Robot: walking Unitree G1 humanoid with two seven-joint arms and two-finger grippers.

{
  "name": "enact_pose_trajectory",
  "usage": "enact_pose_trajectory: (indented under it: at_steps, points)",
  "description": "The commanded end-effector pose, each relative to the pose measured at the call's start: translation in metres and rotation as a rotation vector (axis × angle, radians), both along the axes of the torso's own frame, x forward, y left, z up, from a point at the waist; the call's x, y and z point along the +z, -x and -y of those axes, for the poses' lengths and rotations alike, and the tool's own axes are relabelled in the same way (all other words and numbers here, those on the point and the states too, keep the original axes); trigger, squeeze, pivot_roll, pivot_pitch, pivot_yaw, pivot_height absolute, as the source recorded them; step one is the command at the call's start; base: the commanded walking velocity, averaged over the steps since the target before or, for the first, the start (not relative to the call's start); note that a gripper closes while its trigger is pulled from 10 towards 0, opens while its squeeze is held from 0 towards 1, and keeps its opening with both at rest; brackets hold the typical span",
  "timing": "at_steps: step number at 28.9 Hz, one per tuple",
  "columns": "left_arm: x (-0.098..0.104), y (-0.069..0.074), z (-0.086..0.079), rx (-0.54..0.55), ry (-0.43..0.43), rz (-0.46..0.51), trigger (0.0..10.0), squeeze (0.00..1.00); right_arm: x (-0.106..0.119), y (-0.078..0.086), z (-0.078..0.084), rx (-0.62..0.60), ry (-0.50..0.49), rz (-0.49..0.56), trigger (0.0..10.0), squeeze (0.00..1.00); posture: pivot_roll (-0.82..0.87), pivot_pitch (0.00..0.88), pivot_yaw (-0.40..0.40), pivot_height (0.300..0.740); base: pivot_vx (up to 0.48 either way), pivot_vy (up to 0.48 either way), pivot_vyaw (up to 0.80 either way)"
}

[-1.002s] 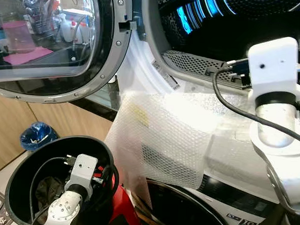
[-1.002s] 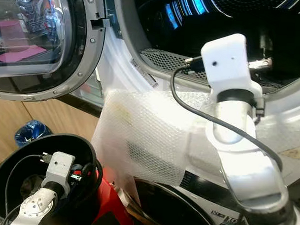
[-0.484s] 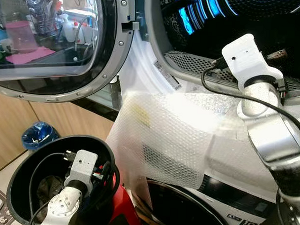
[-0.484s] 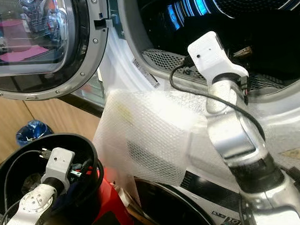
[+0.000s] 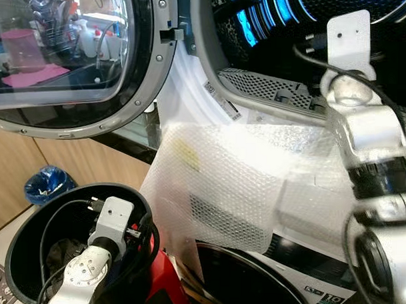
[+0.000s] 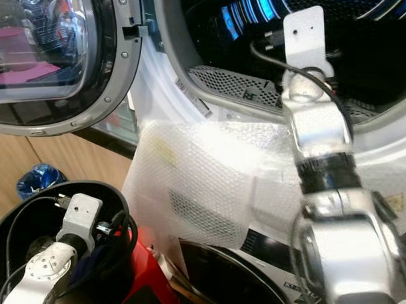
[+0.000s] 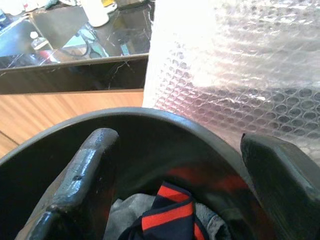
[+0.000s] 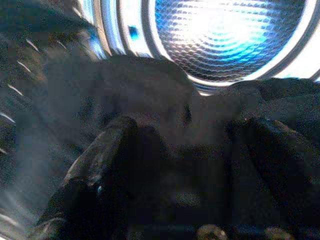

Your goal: Clothes washing

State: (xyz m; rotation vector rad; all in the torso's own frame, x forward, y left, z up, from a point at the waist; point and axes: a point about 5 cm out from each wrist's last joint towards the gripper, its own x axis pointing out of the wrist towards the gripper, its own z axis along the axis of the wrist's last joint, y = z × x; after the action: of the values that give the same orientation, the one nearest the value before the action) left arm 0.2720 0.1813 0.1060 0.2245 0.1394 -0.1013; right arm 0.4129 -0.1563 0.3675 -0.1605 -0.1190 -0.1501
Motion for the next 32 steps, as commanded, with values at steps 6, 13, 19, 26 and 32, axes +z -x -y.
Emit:
enact_pose_trajectory:
  at_steps: [6,13,19,26,32]
  points:
    - [0.006,-0.001,-0.004,-0.015,-0.019,-0.009,10.0,0.0,0.005,-0.011,-0.027,0.158,-0.236,0.005,10.0,0.0,0.03,0.07,0.033,0.74,0.0,0.0,0.0]
    - [0.008,-0.001,-0.003,-0.032,-0.033,-0.012,10.0,0.0,0.027,-0.008,-0.049,0.241,-0.288,0.115,10.0,0.0,0.05,0.045,0.038,0.74,0.0,0.0,0.0]
    - [0.009,-0.002,0.002,-0.058,-0.041,-0.004,10.0,0.0,0.068,0.003,-0.029,0.18,-0.303,0.35,10.0,0.0,0.04,0.025,0.047,0.74,0.0,0.0,0.0]
    - [0.008,-0.004,0.012,-0.088,-0.029,0.003,10.0,0.0,0.102,0.022,-0.019,0.33,-0.286,0.591,10.0,0.0,0.01,0.034,0.052,0.74,0.0,0.0,0.0]
    - [0.005,-0.004,0.012,-0.079,-0.021,0.002,10.0,0.0,0.11,0.045,-0.027,0.597,-0.352,0.69,10.0,0.0,-0.01,0.044,0.047,0.74,0.0,0.0,0.0]
